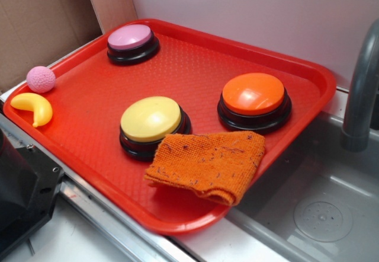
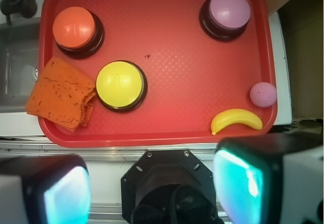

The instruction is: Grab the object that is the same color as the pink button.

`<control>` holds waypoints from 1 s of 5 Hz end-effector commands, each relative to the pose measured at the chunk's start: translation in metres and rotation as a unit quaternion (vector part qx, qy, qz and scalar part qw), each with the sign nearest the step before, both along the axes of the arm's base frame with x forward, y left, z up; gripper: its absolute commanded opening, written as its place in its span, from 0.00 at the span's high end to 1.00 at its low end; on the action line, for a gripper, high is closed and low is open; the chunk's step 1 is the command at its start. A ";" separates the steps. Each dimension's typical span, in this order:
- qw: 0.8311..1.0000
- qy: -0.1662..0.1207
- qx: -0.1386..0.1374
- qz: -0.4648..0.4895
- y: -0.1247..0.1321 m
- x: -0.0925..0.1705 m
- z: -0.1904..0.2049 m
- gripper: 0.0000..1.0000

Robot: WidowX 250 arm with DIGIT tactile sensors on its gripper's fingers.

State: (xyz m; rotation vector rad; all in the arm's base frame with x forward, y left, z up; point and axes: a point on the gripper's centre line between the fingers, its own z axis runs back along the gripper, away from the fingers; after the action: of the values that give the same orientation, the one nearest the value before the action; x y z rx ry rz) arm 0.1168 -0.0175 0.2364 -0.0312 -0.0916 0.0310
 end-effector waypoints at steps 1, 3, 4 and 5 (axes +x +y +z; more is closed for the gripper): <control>1.000 0.000 0.000 0.000 0.000 0.000 0.000 0.00; 0.992 -0.014 -0.022 0.121 0.058 0.006 -0.028 0.00; 0.984 0.007 -0.005 0.176 0.083 0.007 -0.047 0.00; 0.963 0.001 0.013 0.271 0.119 0.000 -0.073 0.00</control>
State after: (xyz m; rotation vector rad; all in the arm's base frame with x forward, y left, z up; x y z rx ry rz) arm 0.1198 0.0989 0.1555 0.0138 -0.0619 0.5784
